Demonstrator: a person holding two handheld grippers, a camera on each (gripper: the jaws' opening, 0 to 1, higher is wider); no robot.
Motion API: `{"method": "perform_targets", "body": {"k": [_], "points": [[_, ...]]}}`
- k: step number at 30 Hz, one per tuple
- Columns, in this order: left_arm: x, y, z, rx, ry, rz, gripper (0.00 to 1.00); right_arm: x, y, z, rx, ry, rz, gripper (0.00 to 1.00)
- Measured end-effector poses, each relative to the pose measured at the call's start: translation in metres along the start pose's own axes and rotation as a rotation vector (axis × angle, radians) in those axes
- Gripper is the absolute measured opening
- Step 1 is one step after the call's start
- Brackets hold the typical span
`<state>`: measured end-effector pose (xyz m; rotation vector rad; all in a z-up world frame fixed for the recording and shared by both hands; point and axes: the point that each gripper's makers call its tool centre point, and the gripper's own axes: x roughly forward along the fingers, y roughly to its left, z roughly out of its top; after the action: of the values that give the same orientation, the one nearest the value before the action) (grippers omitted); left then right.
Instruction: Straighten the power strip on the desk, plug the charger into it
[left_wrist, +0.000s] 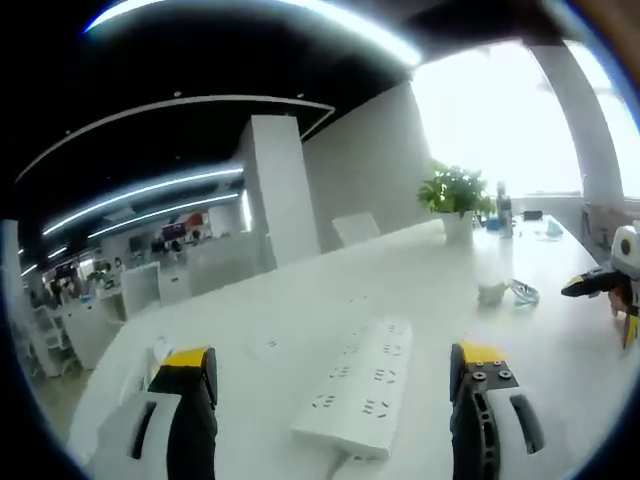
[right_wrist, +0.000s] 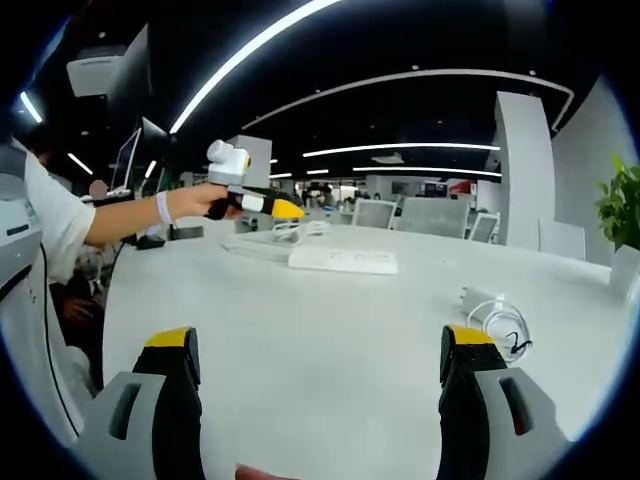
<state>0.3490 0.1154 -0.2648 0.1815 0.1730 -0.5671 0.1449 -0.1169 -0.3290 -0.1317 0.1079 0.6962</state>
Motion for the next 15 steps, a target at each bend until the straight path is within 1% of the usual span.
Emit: {"method": "perform_targets", "body": {"k": [7, 11, 15], "points": [[0.011, -0.002, 0.001, 0.026, 0.023, -0.013, 1.0, 0.0, -0.001, -0.001, 0.001, 0.002, 0.001, 1.0], [0.016, -0.002, 0.001, 0.017, 0.039, -0.024, 1.0, 0.0, -0.003, -0.002, 0.002, 0.005, -0.003, 1.0], [0.02, 0.001, -0.002, 0.027, 0.059, -0.023, 1.0, 0.0, -0.003, -0.001, 0.0, 0.006, -0.001, 1.0]]}}
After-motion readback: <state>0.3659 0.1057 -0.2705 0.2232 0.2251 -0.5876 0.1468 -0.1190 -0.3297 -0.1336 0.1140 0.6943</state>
